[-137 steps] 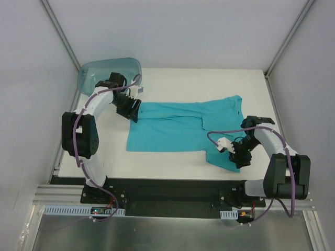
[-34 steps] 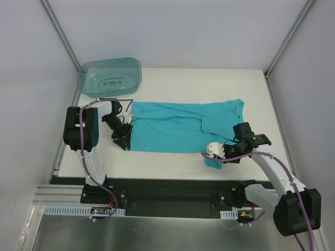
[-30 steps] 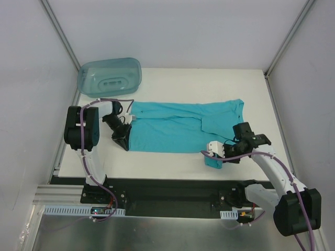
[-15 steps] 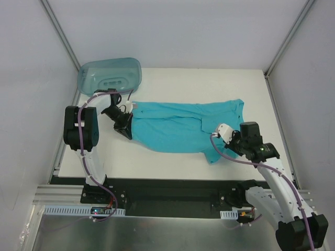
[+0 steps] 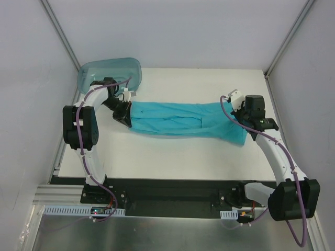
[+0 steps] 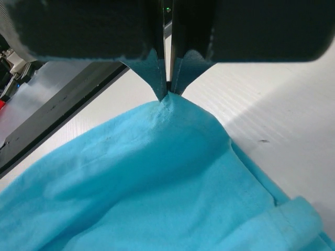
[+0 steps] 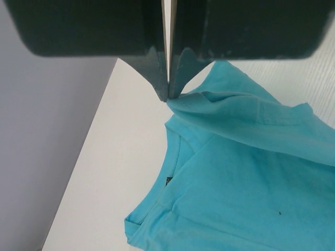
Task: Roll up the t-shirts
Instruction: Fold the T-shirt at the center of the board.
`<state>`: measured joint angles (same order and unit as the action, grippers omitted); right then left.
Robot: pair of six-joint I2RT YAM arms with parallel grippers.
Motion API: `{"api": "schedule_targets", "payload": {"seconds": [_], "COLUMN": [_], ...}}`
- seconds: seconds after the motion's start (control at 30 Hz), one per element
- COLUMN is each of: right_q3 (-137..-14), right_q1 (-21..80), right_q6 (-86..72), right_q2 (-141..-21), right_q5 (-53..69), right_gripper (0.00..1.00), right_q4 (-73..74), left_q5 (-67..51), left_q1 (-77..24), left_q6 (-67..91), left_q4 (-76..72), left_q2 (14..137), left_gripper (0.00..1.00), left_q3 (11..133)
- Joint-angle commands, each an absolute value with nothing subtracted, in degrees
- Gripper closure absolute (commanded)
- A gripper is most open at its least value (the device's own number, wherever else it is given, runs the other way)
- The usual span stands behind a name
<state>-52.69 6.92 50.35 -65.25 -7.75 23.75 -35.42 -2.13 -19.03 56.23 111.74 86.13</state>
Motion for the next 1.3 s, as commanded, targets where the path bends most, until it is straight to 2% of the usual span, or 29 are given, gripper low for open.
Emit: {"api": "schedule_targets", "payload": {"seconds": [0.0, 0.27, 0.53, 0.9, 1.07, 1.13, 1.27], "right_q3": [-57.1, -63.1, -69.7, -74.9, -77.8, -78.7, -81.4], "right_q1": [5.5, 3.3, 2.7, 2.7, 2.7, 2.8, 2.0], "right_q6": [48.2, 50.8, 53.0, 54.4, 54.5, 54.4, 53.4], "right_q2": [-69.0, -77.1, -87.3, -95.6, -99.3, -101.4, -104.5], "right_q5": [-9.4, -8.5, -7.6, -7.7, -7.9, -9.2, -12.7], "right_gripper": [0.99, 0.99, 0.99, 0.99, 0.99, 0.99, 0.97], "right_q4": [19.3, 15.5, 13.4, 14.1, 15.9, 16.7, 18.1], "left_q5": [-34.5, -31.6, -28.7, -26.2, -24.6, -23.3, -21.1], "left_q1": [-1.6, -1.8, -1.8, -2.5, -3.1, -3.2, -3.3], "left_q6": [-19.6, -17.1, -15.5, -15.0, -14.9, -14.6, -14.2], "left_q4": [57.4, 56.8, 55.7, 55.1, 55.1, 54.9, 54.5], "left_q2": [114.3, 118.6, 119.7, 122.6, 123.6, 123.8, 123.9], "left_gripper": [1.00, 1.00, 1.00, 0.97, 0.86, 0.77, 0.72], "left_q3": [90.7, 97.5, 98.4, 102.8, 103.0, 103.8, 106.4]}}
